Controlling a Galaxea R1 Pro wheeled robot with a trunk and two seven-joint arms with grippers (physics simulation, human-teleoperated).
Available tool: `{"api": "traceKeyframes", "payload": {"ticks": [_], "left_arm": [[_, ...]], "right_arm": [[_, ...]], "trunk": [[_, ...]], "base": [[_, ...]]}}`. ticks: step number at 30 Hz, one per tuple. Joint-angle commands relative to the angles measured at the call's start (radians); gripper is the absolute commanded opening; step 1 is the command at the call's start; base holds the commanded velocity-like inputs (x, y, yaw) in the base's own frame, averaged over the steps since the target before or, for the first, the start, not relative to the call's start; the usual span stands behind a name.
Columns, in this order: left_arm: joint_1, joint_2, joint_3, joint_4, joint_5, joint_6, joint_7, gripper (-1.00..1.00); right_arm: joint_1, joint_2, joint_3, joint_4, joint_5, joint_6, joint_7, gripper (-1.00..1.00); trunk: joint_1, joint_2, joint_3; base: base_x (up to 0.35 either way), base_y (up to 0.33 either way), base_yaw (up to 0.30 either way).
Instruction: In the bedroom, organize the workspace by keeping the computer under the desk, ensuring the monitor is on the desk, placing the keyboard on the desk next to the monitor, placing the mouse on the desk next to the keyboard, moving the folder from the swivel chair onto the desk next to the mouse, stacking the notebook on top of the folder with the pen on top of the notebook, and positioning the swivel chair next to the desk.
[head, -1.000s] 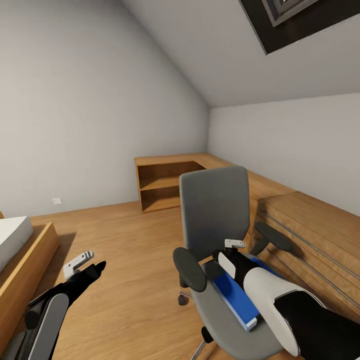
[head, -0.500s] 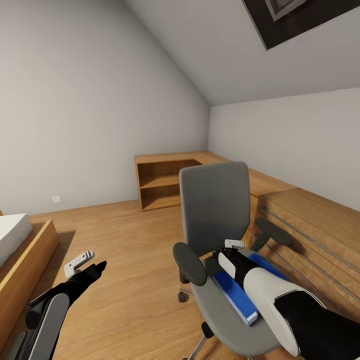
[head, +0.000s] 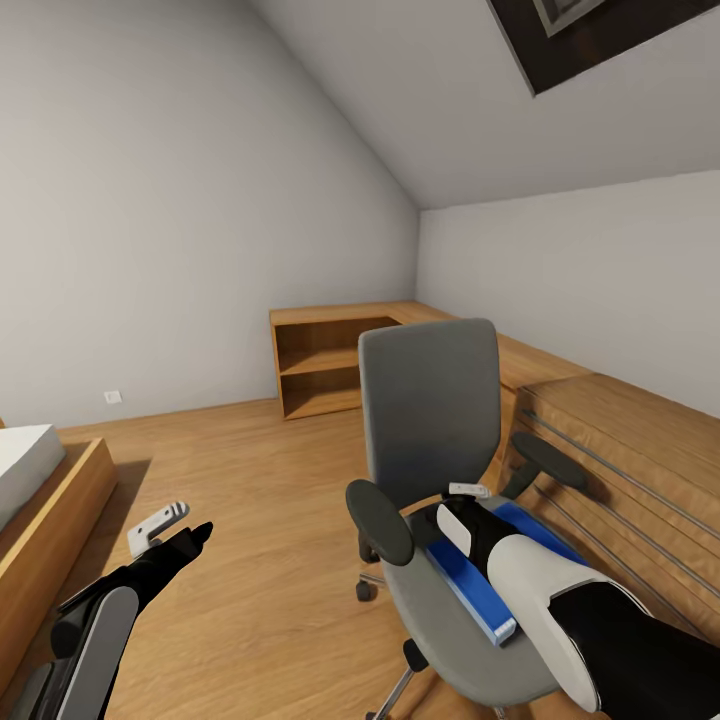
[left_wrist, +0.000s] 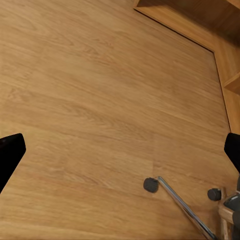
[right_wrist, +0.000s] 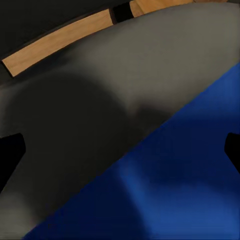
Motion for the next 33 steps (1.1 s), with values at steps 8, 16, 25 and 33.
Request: {"api": "traceKeyframes", "payload": {"ticks": [8,16,25,33], "left_arm": [[-0.001,0.001,0.000,-0.001,0.011,0.004,0.009,1.00],[-0.001,0.002,0.000,-0.001,0.011,0.004,0.009,1.00],[-0.001,0.002,-0.001,-0.001,0.012,0.004,0.009,1.00],[-0.001,0.002,0.000,-0.001,0.012,0.004,0.009,1.00]], "right_arm": [[0.000,-0.001,0.009,-0.003,-0.009,0.033,-0.010,1.00],[0.000,0.000,0.009,0.000,-0.008,0.040,-0.044,1.00],[0.000,0.001,0.011,0.000,-0.007,0.042,-0.065,1.00],[0.000,0.001,0.011,0.001,-0.007,0.042,-0.069,1.00]], "trunk": [[0.000,-0.001,-0.001],[0.000,-0.001,-0.001],[0.019,-0.036,-0.017],[0.031,-0.057,-0.026]], "base": [[0.000,0.000,0.000],[0.000,0.000,0.000],[0.000,0.000,0.000],[0.000,0.000,0.000]]}}
